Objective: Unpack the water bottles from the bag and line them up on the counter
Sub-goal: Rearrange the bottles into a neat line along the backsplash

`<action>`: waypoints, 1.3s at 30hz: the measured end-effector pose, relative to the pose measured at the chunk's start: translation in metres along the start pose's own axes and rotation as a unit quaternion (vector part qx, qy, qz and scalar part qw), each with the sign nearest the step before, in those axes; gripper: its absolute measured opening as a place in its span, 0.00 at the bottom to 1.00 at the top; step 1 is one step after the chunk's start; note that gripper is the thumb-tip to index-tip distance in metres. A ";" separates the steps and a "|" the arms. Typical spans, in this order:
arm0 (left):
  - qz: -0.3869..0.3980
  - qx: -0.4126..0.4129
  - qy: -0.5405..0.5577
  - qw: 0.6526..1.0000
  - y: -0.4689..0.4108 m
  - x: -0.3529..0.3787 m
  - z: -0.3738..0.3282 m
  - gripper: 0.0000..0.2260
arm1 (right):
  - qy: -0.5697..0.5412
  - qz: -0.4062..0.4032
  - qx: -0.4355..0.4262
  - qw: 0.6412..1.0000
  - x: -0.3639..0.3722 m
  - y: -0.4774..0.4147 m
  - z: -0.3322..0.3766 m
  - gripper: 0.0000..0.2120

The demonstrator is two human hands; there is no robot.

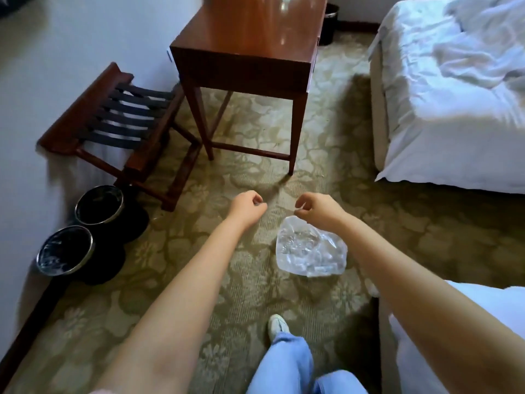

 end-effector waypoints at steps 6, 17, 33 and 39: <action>0.058 -0.036 -0.002 0.998 -0.091 0.078 0.011 0.11 | 0.039 0.065 0.017 0.997 0.025 -0.096 -0.075 0.14; 0.154 -0.064 -0.061 0.984 -0.244 0.304 0.125 0.05 | 0.081 0.159 0.038 0.983 0.197 -0.252 -0.271 0.14; 0.266 -0.072 -0.114 0.955 -0.316 0.547 0.264 0.11 | 0.115 0.264 0.091 0.953 0.412 -0.327 -0.452 0.11; 0.283 -0.094 -0.112 0.948 -0.301 0.576 0.284 0.09 | 0.245 0.200 0.022 0.948 0.457 -0.322 -0.473 0.22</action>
Point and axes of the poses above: each hand's wrist, its own y-axis away from the middle knuckle, its own x-axis out of the palm, z = x × y, the point moved 2 cm from there along -y, towards the middle knuckle
